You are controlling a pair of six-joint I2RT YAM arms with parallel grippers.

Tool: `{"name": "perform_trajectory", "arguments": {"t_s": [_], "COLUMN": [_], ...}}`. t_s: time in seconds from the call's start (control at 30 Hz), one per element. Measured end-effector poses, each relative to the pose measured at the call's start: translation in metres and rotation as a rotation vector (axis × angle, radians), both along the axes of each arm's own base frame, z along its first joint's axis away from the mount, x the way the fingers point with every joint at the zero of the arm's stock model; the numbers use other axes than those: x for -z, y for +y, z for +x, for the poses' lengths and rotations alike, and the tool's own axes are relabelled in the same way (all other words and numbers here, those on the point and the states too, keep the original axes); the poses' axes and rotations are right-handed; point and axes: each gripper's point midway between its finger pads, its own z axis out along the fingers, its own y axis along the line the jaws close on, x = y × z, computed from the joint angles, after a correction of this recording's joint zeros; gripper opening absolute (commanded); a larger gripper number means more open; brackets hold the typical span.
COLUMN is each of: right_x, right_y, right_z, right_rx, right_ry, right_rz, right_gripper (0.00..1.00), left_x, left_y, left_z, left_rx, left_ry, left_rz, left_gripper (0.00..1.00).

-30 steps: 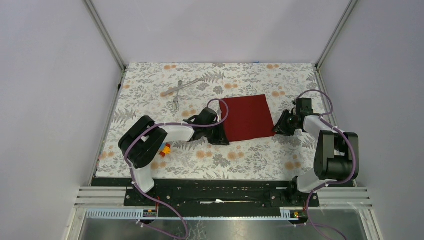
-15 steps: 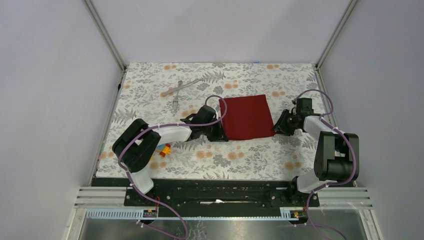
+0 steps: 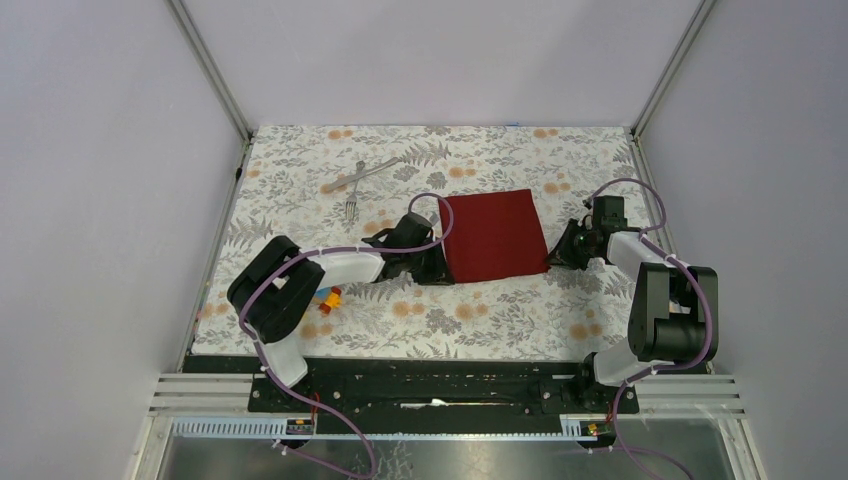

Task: Fold the napkin into a case and place the utensils inside
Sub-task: Pick up the top corner of the square-folded napkin from the center of the board, then fold the top corner of the square-folded napkin at the center of the board.

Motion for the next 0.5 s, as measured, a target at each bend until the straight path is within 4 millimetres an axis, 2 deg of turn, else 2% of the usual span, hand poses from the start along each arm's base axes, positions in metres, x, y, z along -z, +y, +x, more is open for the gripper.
{"name": "perform_trajectory", "arguments": {"t_s": [0.03,0.1,0.3,0.33,0.4,0.5], "right_x": [0.0,0.0,0.001,0.0,-0.004,-0.014], "right_y": [0.0,0.0,0.012,0.018,0.03,0.054], "right_z": [0.0,0.0,0.0,0.0,0.005,0.019], "right_rx": [0.0,-0.004,-0.045,-0.065,-0.108,-0.181], "right_ry": [0.0,-0.002,-0.001,0.002,-0.006,-0.04], "right_rz": [0.0,-0.001,0.02,0.024,0.03,0.036], "right_gripper": [0.03,0.0,0.0,0.0,0.0,0.0], "left_x": [0.0,0.0,0.002,0.002,0.003,0.009], "left_y": [0.0,0.0,0.003,0.003,0.003,0.001], "left_z": [0.0,0.001,0.003,0.004,0.005,0.008], "left_rx": [0.0,0.002,-0.009,-0.015,-0.019,-0.026], "left_ry": [-0.002,-0.007,-0.014,-0.013,-0.011,-0.002], "left_rz": [0.001,0.004,0.017,0.018,0.019,0.024], "left_gripper": [0.34,0.44,0.57,0.56,0.42,0.29]}}
